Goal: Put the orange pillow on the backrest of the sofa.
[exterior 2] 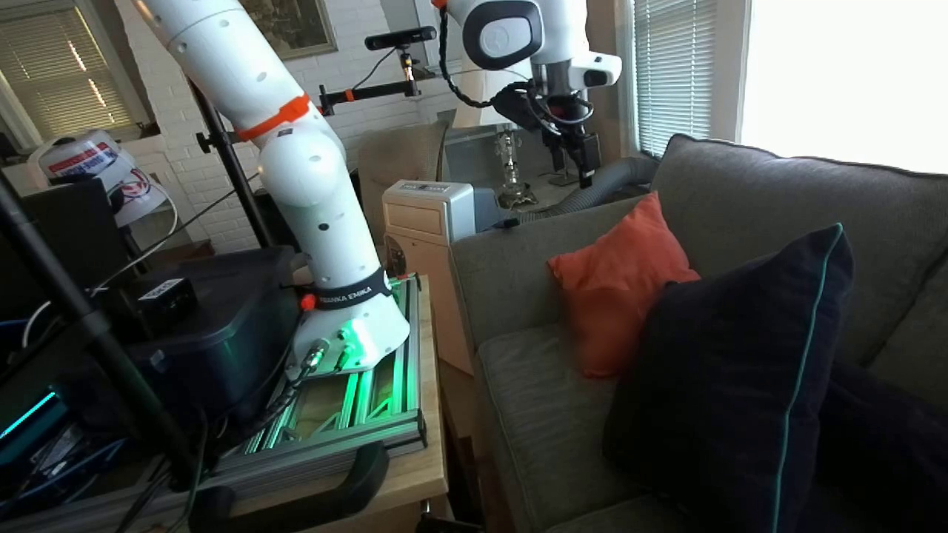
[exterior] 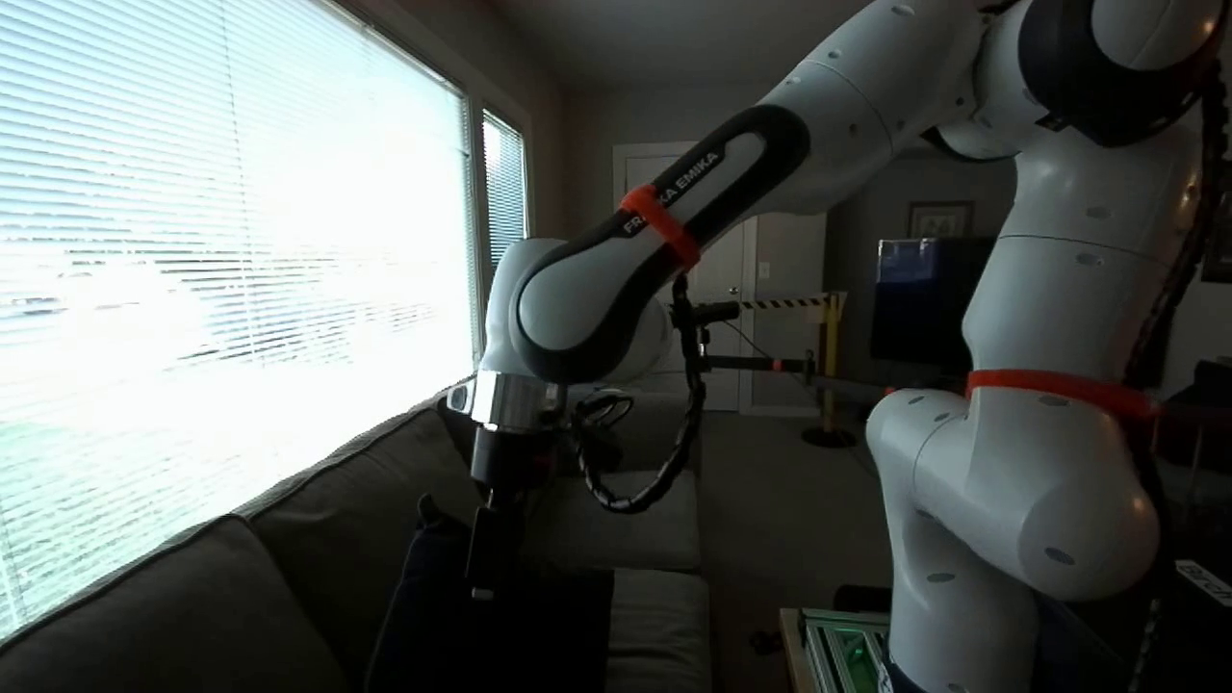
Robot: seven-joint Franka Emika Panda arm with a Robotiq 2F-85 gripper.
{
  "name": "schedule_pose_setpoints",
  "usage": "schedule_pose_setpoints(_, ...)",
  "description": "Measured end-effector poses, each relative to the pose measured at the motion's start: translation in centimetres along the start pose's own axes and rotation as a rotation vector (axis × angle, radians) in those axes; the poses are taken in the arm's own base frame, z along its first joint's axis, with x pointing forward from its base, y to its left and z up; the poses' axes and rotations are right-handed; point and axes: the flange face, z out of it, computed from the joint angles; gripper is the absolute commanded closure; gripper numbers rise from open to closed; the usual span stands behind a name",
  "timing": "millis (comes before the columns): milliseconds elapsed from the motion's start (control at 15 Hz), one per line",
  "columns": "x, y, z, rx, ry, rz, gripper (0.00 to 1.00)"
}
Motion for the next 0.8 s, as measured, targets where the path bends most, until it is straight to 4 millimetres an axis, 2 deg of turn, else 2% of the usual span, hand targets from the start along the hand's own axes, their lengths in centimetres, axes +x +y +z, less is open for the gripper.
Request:
schedule_pose_setpoints(400,0.9,-5.3,4.6,0.153,0.025,-0.288,0.0)
schedule_pose_setpoints(800,1.6,-8.1,9.6,0.156,-0.041,-0.382,0.0)
